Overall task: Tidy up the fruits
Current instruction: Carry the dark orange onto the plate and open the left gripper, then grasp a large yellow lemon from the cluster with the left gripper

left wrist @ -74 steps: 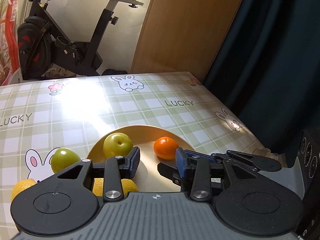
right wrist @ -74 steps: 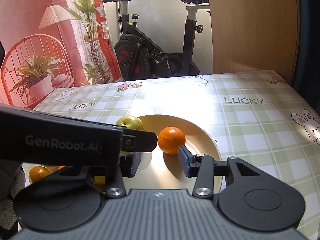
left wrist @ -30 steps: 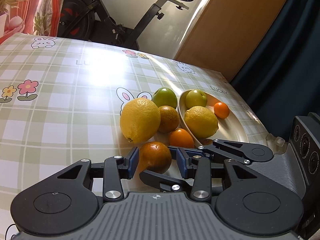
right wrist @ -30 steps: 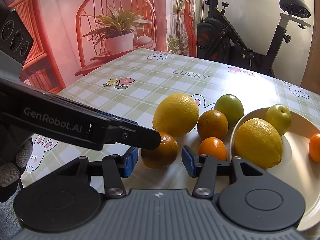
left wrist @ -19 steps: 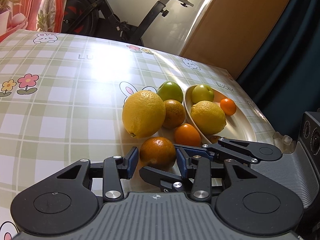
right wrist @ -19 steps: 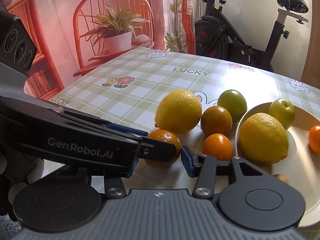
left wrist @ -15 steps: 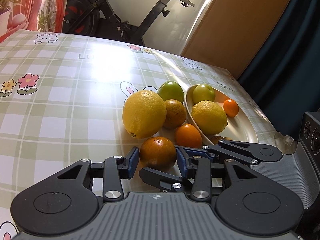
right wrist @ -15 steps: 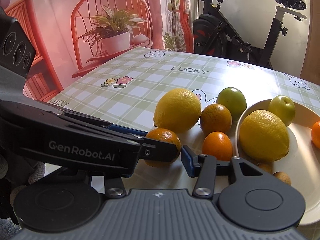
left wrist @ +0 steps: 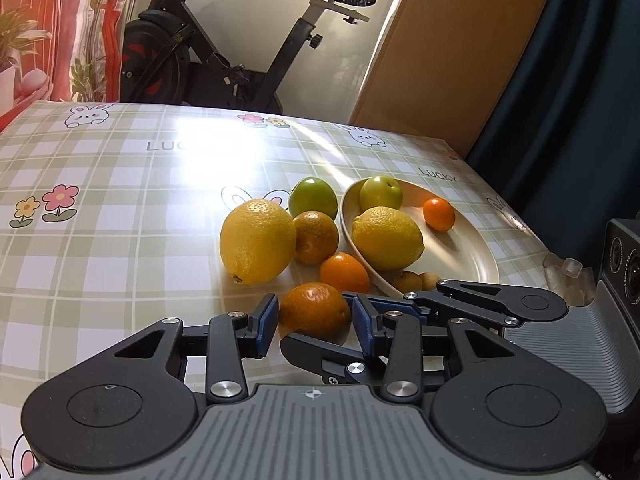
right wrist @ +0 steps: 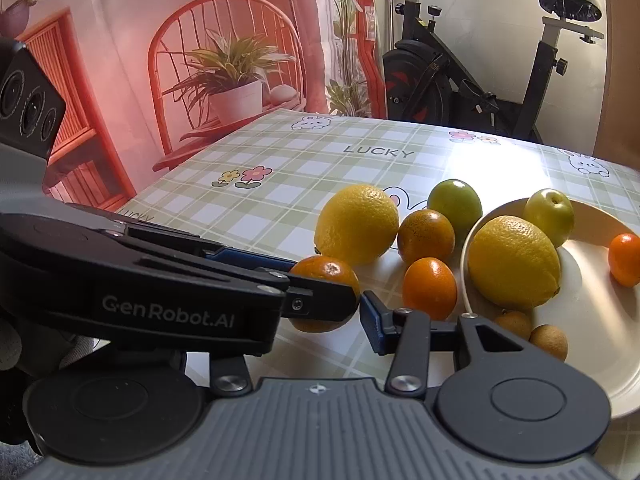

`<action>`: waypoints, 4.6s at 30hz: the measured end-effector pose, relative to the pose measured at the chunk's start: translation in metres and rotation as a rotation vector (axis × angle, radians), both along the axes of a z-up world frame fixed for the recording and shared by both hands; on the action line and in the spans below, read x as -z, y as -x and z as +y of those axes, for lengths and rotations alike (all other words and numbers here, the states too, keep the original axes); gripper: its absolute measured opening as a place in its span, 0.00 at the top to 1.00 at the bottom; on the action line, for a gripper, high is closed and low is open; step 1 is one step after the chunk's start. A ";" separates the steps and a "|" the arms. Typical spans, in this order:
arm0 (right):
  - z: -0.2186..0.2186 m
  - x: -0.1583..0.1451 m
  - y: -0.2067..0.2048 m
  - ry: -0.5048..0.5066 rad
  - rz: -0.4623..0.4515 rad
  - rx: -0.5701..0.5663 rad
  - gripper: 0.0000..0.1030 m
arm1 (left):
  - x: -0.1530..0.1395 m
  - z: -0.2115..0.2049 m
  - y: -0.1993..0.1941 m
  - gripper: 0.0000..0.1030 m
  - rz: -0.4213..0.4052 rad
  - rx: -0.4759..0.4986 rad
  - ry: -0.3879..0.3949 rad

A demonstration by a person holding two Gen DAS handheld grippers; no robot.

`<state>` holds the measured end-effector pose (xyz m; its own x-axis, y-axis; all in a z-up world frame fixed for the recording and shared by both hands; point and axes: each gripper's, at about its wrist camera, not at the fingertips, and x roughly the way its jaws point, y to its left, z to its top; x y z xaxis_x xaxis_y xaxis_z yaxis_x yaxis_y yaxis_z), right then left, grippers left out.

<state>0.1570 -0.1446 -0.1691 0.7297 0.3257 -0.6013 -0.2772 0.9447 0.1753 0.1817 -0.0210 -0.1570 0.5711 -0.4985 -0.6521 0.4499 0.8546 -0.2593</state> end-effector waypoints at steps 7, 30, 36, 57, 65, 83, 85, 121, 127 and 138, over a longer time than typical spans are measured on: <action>-0.012 -0.011 0.012 -0.016 -0.050 0.032 0.62 | -0.008 -0.028 0.003 0.69 -0.025 0.058 -0.079; -0.011 0.009 0.017 -0.072 0.003 -0.042 0.59 | 0.019 0.016 0.000 0.54 0.140 -0.053 0.068; -0.007 0.012 0.016 -0.071 0.014 -0.049 0.57 | 0.027 0.016 0.002 0.56 0.157 -0.079 0.084; -0.041 -0.027 0.026 -0.118 -0.128 0.065 0.56 | -0.033 -0.044 -0.005 0.58 -0.026 0.009 0.078; -0.094 -0.030 0.022 -0.148 -0.138 0.219 0.56 | -0.024 -0.115 -0.041 0.58 -0.001 0.143 0.048; -0.175 0.011 -0.008 -0.168 -0.067 0.318 0.56 | 0.015 -0.185 -0.084 0.58 0.056 0.182 -0.075; -0.175 0.013 -0.010 -0.162 -0.072 0.327 0.56 | 0.015 -0.186 -0.087 0.58 0.054 0.180 -0.078; -0.141 -0.004 0.031 -0.104 -0.223 0.386 0.55 | -0.046 -0.023 -0.061 0.57 -0.064 -0.016 0.019; -0.110 -0.019 0.016 -0.099 -0.222 0.282 0.55 | -0.044 0.014 -0.067 0.57 -0.052 -0.101 0.037; -0.031 -0.010 -0.025 -0.013 -0.128 0.035 0.55 | -0.017 0.019 -0.082 0.57 0.009 -0.076 0.085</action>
<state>0.1817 -0.1756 -0.1592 0.8111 0.3057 -0.4986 -0.2644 0.9521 0.1535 0.2632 -0.0022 -0.1401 0.6037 -0.5077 -0.6146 0.3821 0.8609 -0.3358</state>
